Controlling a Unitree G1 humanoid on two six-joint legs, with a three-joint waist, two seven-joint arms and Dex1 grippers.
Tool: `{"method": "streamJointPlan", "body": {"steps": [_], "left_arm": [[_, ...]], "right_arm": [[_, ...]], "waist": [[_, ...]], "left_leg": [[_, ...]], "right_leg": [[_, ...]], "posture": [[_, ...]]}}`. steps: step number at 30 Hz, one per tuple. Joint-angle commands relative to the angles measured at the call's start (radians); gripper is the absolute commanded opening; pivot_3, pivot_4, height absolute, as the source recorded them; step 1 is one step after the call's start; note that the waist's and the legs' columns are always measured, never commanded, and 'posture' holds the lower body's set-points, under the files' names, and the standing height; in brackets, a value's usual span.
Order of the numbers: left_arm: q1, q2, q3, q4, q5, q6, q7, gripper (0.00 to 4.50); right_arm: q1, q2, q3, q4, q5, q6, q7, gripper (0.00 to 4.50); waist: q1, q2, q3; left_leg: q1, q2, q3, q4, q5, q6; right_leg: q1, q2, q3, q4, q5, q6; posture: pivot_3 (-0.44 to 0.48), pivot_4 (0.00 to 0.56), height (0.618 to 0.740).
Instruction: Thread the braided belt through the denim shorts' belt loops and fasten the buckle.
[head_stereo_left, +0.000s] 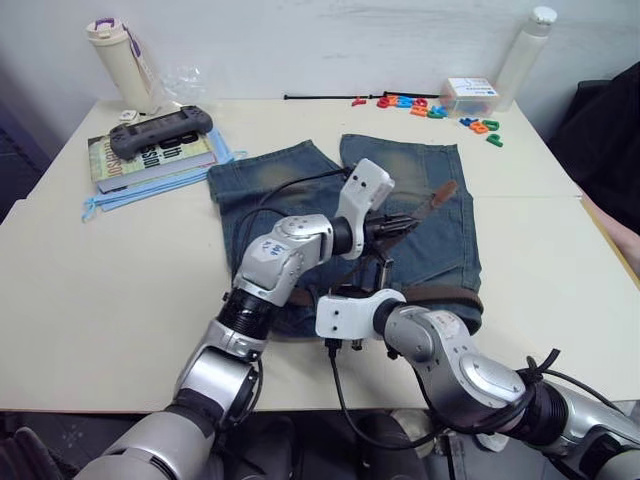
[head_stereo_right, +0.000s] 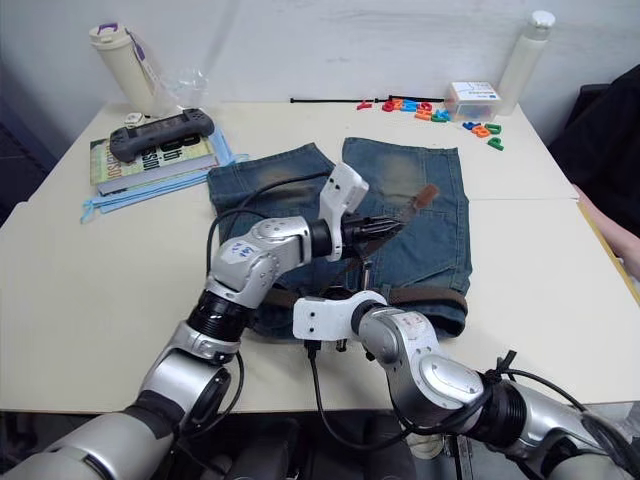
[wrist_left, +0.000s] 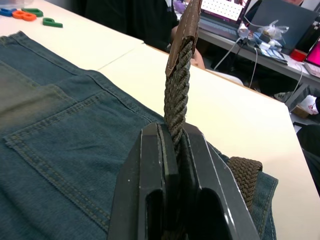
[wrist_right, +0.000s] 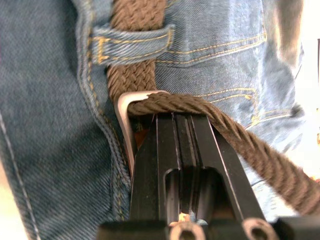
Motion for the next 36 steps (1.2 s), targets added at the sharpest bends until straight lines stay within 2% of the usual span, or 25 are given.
{"method": "streamJointPlan", "body": {"steps": [1, 3, 7, 15, 19, 32, 36], "left_arm": [[-0.12, -0.067, 0.009, 0.04, 0.018, -0.119, -0.02, 0.0], [-0.155, -0.09, 0.018, 0.103, 0.036, -0.149, -0.024, 0.0], [-0.202, -0.119, 0.041, 0.173, 0.048, -0.179, -0.041, 0.0], [-0.27, -0.142, 0.076, 0.295, 0.074, -0.235, -0.055, 0.0], [-0.299, -0.157, 0.089, 0.352, 0.085, -0.265, -0.065, 0.0], [-0.378, -0.248, 0.107, 0.531, 0.122, -0.376, -0.097, 0.0], [-0.35, -0.225, 0.124, 0.478, 0.114, -0.376, -0.098, 0.0]], "right_arm": [[0.076, -0.009, 0.212, 0.114, 0.022, -0.049, 0.207, 0.02], [0.082, -0.004, 0.214, 0.136, -0.013, -0.074, 0.264, 0.02], [0.1, 0.016, 0.208, 0.173, -0.074, -0.108, 0.362, 0.02], [0.123, 0.056, 0.186, 0.215, -0.188, -0.212, 0.492, 0.02], [0.144, 0.076, 0.166, 0.231, -0.238, -0.252, 0.534, 0.02], [0.241, 0.135, 0.084, 0.28, -0.382, -0.387, 0.598, 0.02], [0.267, 0.141, 0.046, 0.291, -0.398, -0.415, 0.605, 0.02]], "waist": [[0.005, 0.0, 0.0], [0.012, 0.0, 0.0], [0.017, 0.003, -0.002], [0.018, 0.006, -0.012], [0.018, 0.006, -0.013], [0.019, 0.007, -0.014], [0.021, 0.007, -0.014]], "left_leg": [[0.003, 0.0, -0.001, -0.003, 0.001, 0.001], [0.012, 0.0, -0.003, -0.006, 0.0, 0.001], [0.017, 0.0, -0.009, -0.007, -0.001, 0.001], [0.021, 0.0, -0.012, -0.01, -0.002, -0.001], [0.037, 0.0, -0.014, -0.026, -0.003, -0.004], [0.037, 0.0, -0.017, -0.03, -0.002, -0.007], [0.038, -0.001, -0.017, -0.032, -0.001, -0.007]], "right_leg": [[0.004, 0.0, -0.001, -0.004, 0.001, 0.001], [0.014, 0.0, -0.004, -0.009, 0.001, 0.001], [0.025, 0.001, -0.01, -0.017, 0.001, 0.003], [0.03, 0.001, -0.013, -0.022, 0.002, 0.004], [0.047, 0.001, -0.015, -0.034, 0.001, 0.006], [0.047, 0.001, -0.016, -0.036, 0.0, 0.009], [0.047, 0.001, -0.016, -0.036, -0.001, 0.009]], "posture": [[0.0, 0.15, 0.654], [0.0, 0.15, 0.654], [0.0, 0.15, 0.654], [0.0, 0.15, 0.654], [0.0, 0.15, 0.654], [0.0, 0.15, 0.654], [0.0, 0.15, 0.654]]}}
